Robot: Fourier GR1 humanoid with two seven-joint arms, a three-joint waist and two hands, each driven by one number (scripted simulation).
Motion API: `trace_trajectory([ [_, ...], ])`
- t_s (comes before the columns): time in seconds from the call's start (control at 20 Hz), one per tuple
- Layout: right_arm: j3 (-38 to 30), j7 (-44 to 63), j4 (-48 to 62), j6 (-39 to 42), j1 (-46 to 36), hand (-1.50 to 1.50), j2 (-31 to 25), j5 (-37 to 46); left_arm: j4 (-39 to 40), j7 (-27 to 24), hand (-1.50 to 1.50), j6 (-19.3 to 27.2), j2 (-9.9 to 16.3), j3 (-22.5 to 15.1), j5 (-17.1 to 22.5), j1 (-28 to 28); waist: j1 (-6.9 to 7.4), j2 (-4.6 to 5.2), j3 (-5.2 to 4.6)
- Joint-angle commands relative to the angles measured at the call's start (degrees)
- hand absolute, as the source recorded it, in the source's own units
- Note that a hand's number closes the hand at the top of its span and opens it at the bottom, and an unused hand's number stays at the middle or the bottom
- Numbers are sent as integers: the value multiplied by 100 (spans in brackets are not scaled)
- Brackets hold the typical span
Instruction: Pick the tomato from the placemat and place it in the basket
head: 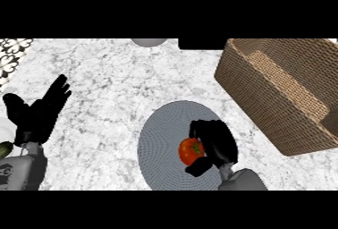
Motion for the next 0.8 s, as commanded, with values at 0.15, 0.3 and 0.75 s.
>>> trace_trajectory([
  [0.15,-473,2261,-34,-1526,-697,150,29,-1207,-1,37,0,-124,8,-107,17,-186,411,87,50],
  [0.3,-232,2746,-218,-2586,-1334,150,29,-1425,101,43,0,-170,-140,-288,-16,-238,560,69,34],
  [0.75,-6,5214,754,-3717,-3758,150,29,38,343,58,0,-119,-145,-316,-108,-524,608,-8,-43],
])
